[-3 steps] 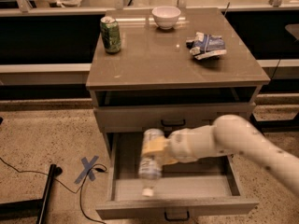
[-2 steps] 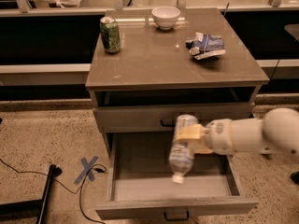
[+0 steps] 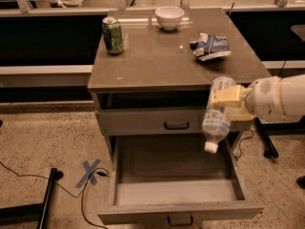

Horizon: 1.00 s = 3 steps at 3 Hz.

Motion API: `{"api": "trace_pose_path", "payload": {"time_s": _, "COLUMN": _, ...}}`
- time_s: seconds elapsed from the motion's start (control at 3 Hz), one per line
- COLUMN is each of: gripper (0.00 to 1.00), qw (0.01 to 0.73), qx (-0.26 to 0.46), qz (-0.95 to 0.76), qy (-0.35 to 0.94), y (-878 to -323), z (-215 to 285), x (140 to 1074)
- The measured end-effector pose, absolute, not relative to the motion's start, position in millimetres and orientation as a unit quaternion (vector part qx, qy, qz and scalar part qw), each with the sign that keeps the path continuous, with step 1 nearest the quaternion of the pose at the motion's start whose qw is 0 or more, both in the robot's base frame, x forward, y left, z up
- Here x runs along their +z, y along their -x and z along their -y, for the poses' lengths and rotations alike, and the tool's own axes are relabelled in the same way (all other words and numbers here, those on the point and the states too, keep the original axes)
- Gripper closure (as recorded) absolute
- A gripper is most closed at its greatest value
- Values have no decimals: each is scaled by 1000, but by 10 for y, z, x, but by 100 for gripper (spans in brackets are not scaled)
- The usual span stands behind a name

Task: Pick blue plastic bottle from middle drawer and place on counter

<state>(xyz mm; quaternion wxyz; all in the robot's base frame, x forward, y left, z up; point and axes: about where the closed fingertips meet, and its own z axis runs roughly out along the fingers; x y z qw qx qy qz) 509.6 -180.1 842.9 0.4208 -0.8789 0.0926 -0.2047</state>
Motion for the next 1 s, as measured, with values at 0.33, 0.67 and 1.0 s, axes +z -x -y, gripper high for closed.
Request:
{"api": "trace_pose_path", "payload": {"time_s": 0.33, "gripper": 100, "qw": 394, "qx": -198, "qz": -93, "qy": 893, "y": -5479, "z": 1654, "x": 8943}}
{"api": "trace_pose_path", "payload": {"time_s": 0.67, "gripper": 100, "qw": 386, "qx": -177, "qz": -77, "qy": 902, "y": -5746, "z": 1262, "x": 9243}}
{"api": "trace_pose_path", "payload": {"time_s": 1.0, "gripper": 100, "qw": 377, "qx": -159, "qz": -77, "qy": 909, "y": -6004, "z": 928, "x": 9501}}
